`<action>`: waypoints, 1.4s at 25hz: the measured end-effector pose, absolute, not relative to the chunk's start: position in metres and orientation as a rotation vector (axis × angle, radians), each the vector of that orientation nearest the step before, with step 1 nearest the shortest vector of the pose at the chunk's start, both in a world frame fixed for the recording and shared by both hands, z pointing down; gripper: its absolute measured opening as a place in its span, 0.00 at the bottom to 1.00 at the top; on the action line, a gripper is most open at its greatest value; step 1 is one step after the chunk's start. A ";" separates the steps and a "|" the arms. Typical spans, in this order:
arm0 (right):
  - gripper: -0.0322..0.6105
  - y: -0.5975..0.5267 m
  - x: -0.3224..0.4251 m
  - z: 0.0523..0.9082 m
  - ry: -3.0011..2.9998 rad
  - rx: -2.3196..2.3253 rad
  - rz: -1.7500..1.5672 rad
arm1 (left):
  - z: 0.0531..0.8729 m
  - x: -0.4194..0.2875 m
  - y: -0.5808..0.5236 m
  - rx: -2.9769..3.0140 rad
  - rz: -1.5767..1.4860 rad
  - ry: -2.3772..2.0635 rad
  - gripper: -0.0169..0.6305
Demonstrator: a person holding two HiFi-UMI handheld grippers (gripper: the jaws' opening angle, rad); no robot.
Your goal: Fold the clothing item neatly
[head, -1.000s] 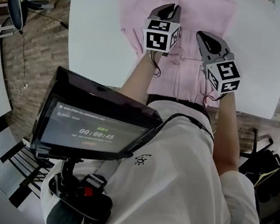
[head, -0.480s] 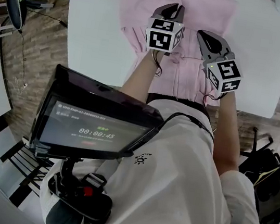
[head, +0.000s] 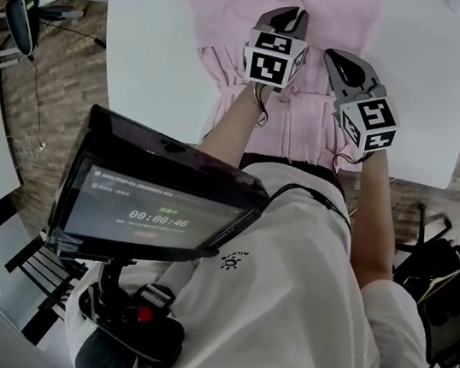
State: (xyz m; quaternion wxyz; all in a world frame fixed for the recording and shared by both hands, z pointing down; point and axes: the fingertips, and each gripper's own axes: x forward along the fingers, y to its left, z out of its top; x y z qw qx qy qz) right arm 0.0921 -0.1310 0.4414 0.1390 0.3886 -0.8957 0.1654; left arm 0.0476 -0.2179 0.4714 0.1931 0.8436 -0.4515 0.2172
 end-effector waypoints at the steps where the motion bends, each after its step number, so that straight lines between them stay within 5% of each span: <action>1: 0.05 -0.131 0.093 0.441 -2.586 1.128 0.480 | 0.471 0.050 -0.217 2.372 0.614 -1.261 0.08; 35: 0.05 -0.138 0.144 0.492 -2.471 1.255 0.595 | 0.538 0.124 -0.191 2.574 0.941 -1.024 0.08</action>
